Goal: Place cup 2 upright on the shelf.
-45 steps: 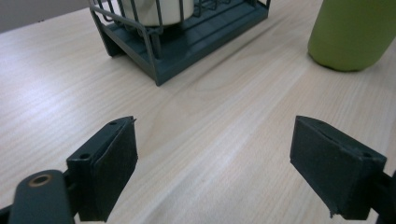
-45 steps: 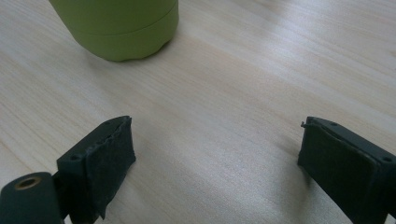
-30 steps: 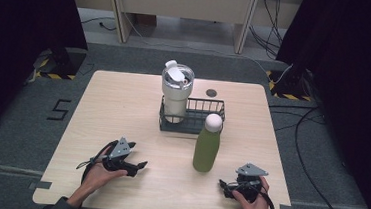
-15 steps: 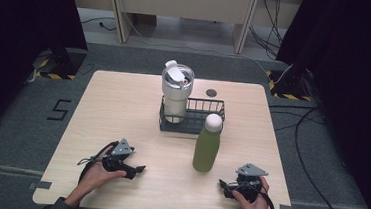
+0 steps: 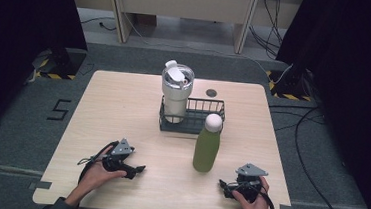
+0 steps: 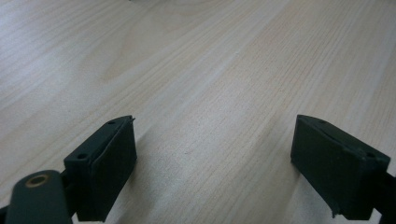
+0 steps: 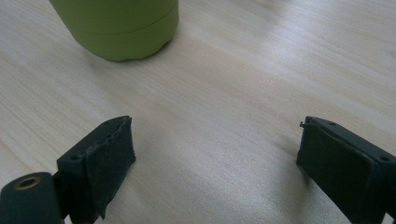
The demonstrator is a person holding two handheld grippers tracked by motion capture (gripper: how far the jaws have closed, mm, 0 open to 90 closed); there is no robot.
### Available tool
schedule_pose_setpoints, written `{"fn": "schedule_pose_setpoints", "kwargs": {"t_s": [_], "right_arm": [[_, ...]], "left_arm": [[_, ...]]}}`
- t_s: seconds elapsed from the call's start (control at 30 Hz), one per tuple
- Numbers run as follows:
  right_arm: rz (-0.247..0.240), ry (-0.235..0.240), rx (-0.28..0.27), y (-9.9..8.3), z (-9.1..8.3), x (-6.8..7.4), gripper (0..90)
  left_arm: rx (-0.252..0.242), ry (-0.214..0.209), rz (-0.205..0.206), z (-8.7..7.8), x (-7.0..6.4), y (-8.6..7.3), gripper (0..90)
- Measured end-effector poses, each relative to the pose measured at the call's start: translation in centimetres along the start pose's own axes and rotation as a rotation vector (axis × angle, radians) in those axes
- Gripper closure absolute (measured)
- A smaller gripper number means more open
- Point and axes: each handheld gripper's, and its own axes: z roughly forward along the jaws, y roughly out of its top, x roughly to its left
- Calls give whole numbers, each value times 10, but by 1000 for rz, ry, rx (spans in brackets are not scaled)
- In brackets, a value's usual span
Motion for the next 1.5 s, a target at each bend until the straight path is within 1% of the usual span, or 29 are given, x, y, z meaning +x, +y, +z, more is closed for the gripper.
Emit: {"fn": "schedule_pose_setpoints", "kwargs": {"t_s": [0.2,0.3,0.37,0.43,0.53,0.6,0.63,0.67,0.8,0.87,1.07,1.2,1.23,1.37,1.5], "right_arm": [[2,0,0,0,0,0,110],[-3,1,-2,0,0,0,121],[-11,6,-8,0,-1,1,152],[-15,10,-9,0,-1,1,151],[-18,3,-15,0,-2,2,153],[-27,3,-33,0,-3,2,153],[-27,3,-33,0,-3,2,153],[-36,2,-46,1,-5,2,152],[-33,4,-84,3,-12,3,152],[-43,4,-98,5,-13,4,152],[-63,24,-136,9,-17,9,152],[-70,35,-150,11,-18,12,151],[-81,42,-162,12,-19,13,151],[-82,47,-174,13,-21,15,152],[-91,67,-203,16,-23,19,151]], "left_arm": [[0,1,0,0,0,0,135],[2,2,1,0,0,0,133],[1,2,1,0,0,0,132],[1,2,1,0,0,0,132],[1,2,0,0,0,0,132],[1,2,0,0,0,0,132],[1,2,0,0,0,0,132],[1,2,1,0,0,0,132],[1,2,0,0,0,0,132],[1,2,0,0,0,0,132],[1,2,0,0,0,0,132],[1,2,0,0,0,0,132],[1,2,0,0,0,0,132],[1,2,0,0,0,0,132],[1,2,0,0,0,0,132]]}}
